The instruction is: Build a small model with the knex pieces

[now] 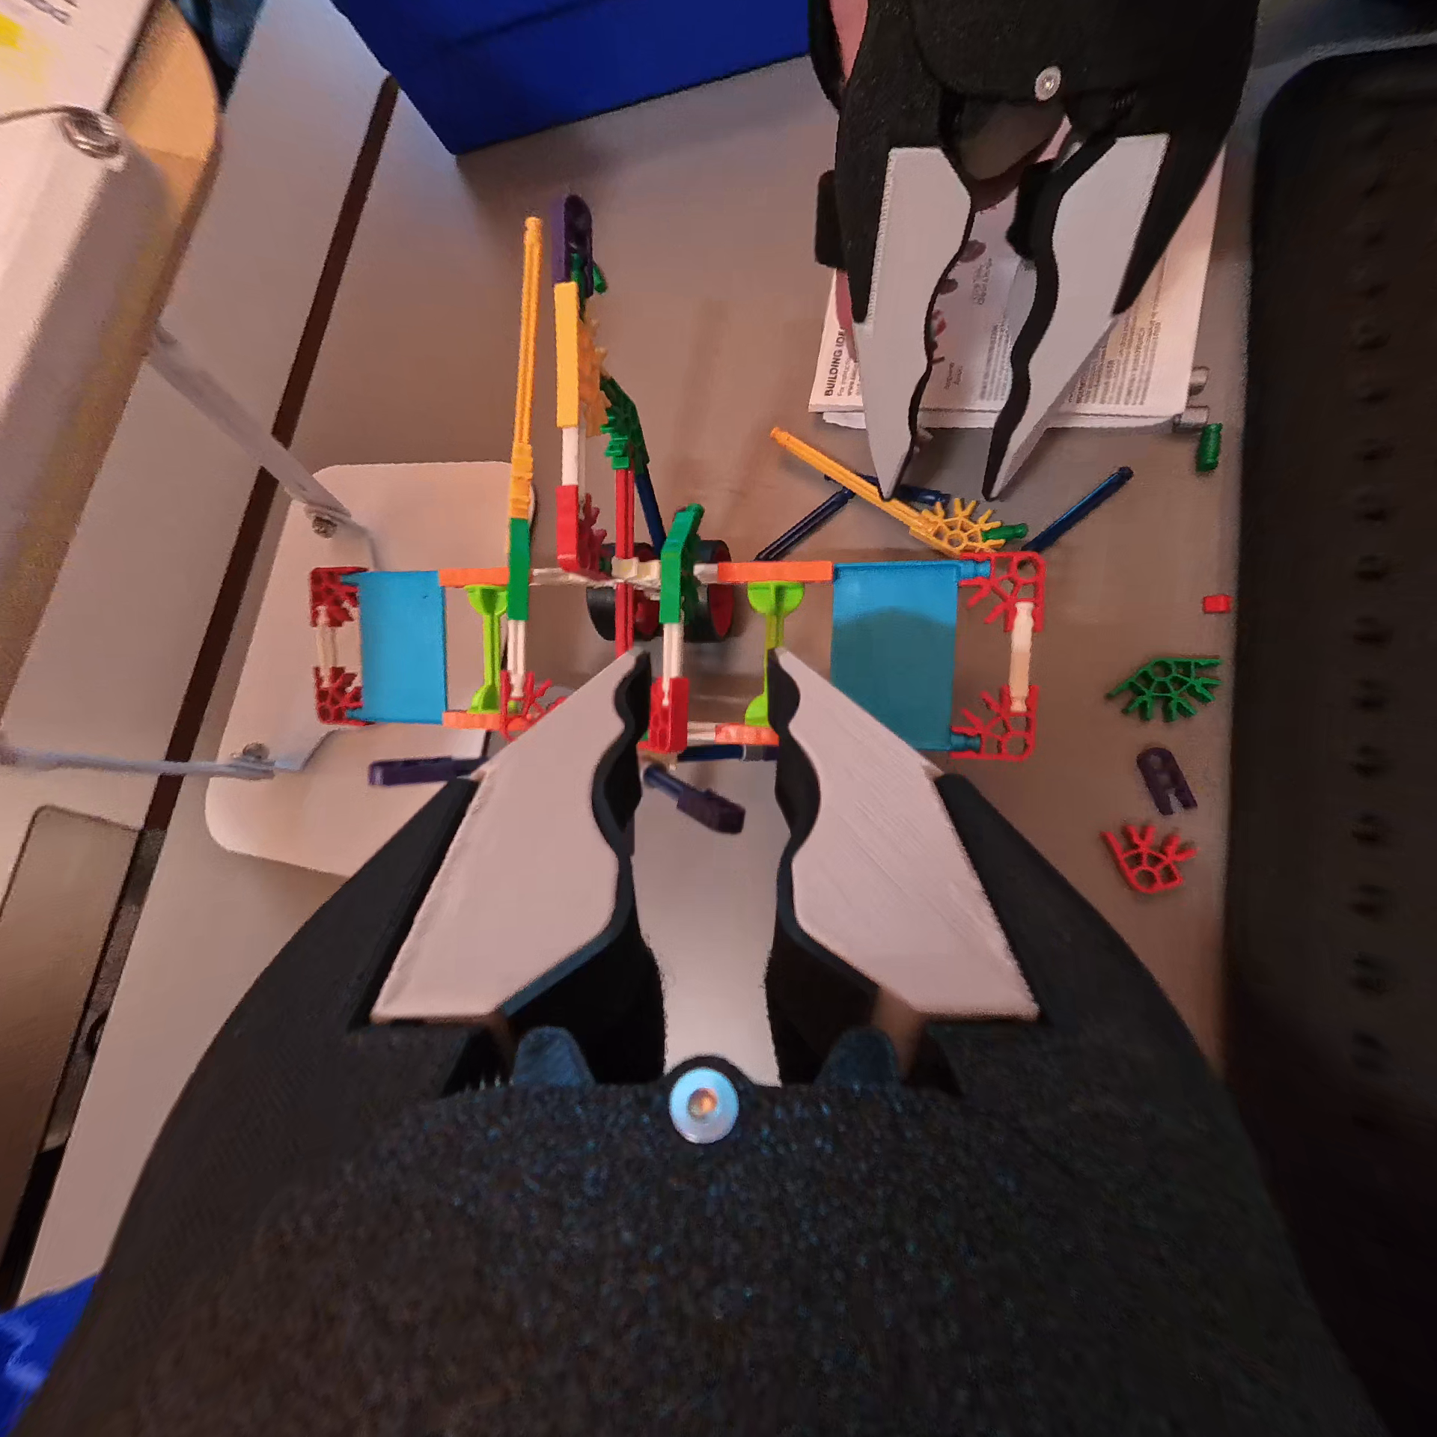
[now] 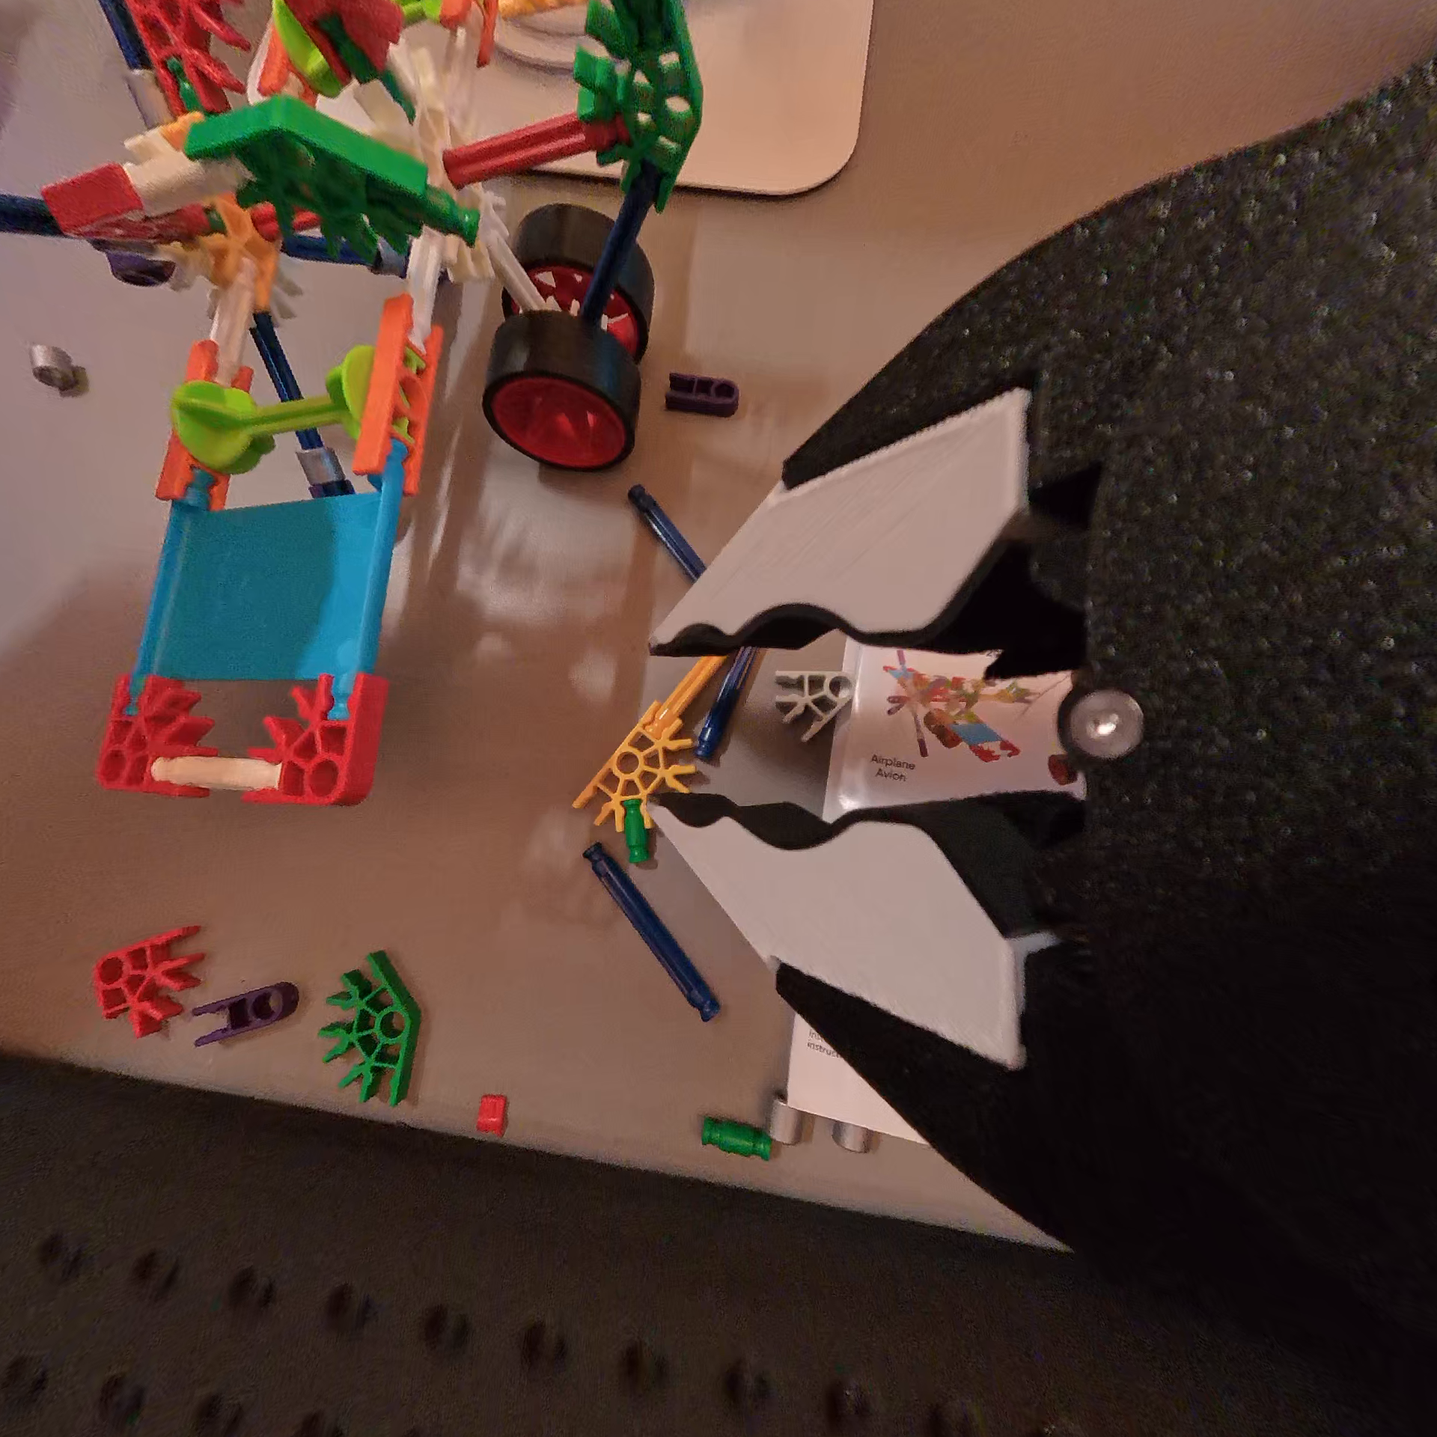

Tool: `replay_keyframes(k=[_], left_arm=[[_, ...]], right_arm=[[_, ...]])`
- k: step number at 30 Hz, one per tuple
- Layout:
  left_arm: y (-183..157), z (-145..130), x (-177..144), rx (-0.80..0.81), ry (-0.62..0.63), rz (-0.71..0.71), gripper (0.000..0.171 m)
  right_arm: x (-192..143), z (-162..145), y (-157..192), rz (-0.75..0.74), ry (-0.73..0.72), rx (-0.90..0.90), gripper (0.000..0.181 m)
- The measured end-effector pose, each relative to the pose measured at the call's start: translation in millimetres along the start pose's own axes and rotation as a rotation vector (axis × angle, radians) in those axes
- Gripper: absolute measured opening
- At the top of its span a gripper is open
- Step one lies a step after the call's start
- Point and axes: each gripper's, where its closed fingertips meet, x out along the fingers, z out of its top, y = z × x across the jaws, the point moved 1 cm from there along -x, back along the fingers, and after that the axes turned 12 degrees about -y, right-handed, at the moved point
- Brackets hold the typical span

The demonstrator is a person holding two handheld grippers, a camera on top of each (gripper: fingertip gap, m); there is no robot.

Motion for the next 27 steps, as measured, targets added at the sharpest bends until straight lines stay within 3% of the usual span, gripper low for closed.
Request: replay_keyframes(k=[6,9,15,24,27], left_arm=[[6.2,14.1,-25.9,-0.022,-0.116,0.043,0.029],[4.8,11.0,-20.2,-0.021,-0.104,0.032,0.029],[-4.9,10.6,-5.3,-0.002,-0.077,-0.015,0.029],[-35.6,33.6,19.8,0.142,-0.114,-0.107,0.03],[-49.5,44.5,36.0,0.233,-0.122,-0.121,0.039]], right_arm=[[11.2,-17.9,-8.1,0.003,0.047,0.01,0.033],[12.7,-18.6,-2.9,0.038,0.038,0.02,0.013],[9.9,-16.9,-3.9,0.025,0.005,0.016,0.004],[-30.7,14.2,-14.4,0.02,-0.236,0.132,0.004],[-44.5,22.4,-16.3,0.039,-0.318,0.176,0.004]])
